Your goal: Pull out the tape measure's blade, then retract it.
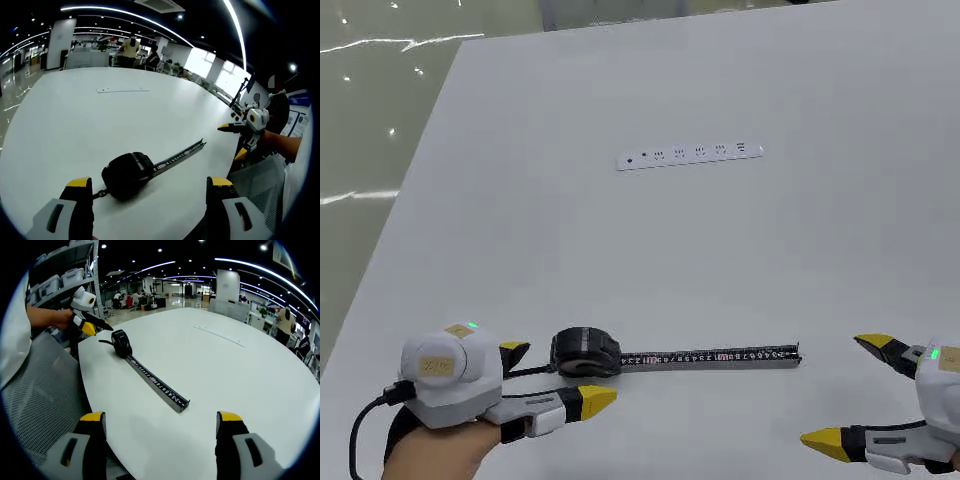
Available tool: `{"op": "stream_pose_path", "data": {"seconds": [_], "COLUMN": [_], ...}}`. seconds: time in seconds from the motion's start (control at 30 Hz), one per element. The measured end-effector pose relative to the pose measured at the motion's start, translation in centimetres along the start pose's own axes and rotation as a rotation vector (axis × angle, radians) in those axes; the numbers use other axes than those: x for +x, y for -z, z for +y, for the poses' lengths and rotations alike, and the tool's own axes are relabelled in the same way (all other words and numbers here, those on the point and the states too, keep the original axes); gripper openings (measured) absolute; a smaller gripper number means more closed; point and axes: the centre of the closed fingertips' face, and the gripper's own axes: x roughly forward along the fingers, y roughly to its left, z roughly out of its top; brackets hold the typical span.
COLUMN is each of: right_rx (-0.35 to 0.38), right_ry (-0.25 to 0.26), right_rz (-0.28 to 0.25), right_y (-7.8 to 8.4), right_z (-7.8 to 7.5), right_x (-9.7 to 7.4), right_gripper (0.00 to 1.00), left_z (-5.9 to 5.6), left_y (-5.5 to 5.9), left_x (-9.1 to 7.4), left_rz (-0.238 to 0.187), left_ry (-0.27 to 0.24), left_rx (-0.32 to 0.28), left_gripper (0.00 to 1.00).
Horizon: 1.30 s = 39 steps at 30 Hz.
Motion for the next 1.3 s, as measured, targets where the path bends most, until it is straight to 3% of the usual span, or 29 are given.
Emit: {"op": "stream_pose_path", "data": {"seconds": [0.23,0.33,0.8,1.07,1.3], "right_rx": [0.000,0.004,0.009,0.014,0.019], "right_ry": [0.002,0.002,-0.021,-0.034,-0.041], "right_rz": [0.003,0.000,0.008,0.015,0.012], "right_y": [0.1,0.0,0.4,0.9,1.1], "right_z": [-0.1,-0.2,0.0,-0.4,-0.9], "right_x": [-0.1,0.0,0.7,1.3,1.7], "right_gripper": [0.91,0.91,0.90,0.90,0.89], "left_z": [-0.2,-0.2,-0.2,0.0,0.3], "left_y": [0.9,0.9,1.7,2.0,1.5], "left_x": [1.3,1.6,3.2,3.6,3.9], "left_rz": [0.027,0.021,0.049,0.040,-0.004], "left_ry": [-0.010,-0.004,-0.013,-0.042,-0.078], "left_rx": [0.001,-0.030,-0.049,-0.068,-0.109], "left_gripper": [0.91,0.91,0.91,0.91,0.89]}}
